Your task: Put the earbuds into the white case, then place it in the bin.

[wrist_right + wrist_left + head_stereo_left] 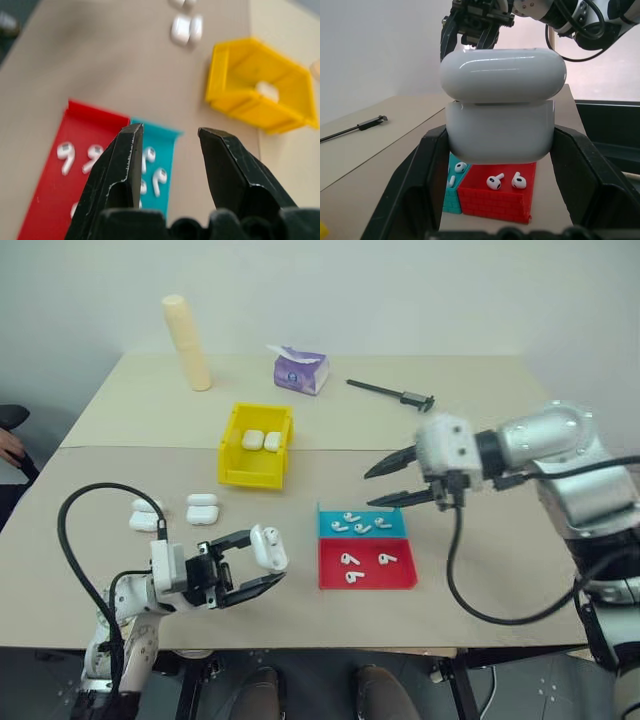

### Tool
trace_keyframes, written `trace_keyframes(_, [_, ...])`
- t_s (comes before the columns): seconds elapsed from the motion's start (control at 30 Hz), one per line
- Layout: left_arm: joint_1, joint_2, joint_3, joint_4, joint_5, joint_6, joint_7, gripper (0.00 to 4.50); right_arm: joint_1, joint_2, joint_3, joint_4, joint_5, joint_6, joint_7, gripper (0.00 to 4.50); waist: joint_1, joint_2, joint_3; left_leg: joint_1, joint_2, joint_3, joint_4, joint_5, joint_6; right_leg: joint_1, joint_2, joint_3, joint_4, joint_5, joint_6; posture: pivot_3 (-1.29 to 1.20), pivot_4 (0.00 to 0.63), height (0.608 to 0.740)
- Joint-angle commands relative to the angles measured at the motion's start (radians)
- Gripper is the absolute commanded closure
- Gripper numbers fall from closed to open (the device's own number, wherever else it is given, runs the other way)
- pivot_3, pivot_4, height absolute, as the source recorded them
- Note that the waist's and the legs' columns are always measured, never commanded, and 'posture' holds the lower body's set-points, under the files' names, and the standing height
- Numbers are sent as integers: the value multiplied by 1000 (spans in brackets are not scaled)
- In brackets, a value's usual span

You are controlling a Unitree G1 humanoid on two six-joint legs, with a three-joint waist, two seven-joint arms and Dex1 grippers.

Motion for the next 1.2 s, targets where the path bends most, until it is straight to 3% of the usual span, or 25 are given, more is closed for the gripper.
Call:
trace_keyframes(0.03, [16,-15,-9,-10,24,-53,13,1754,-96,16,129,100,-200,-61,61,2310,2,0,0,0,0,1,0,0,0,0,0,0,0,0,0,0,150,740])
trace_keyframes(0.23, [26,-42,-51,-33,67,-63,65,1754,-180,106,252,280,-358,-57,120,2310,5,0,0,-2,0,3,1,0,0,-1,0,-1,0,0,0,0,150,740])
trace_keyframes(0.63, [45,-46,-89,-60,86,-86,104,1754,-188,219,305,466,-534,-125,106,2310,-1,0,0,-1,0,3,0,0,0,-1,0,-1,1,0,0,0,150,740])
trace_keyframes(1.2, [17,-20,-106,-75,83,-61,132,1754,-146,245,282,479,-574,-111,115,2310,1,1,0,-2,0,4,1,0,0,-1,0,-1,1,0,0,0,150,740])
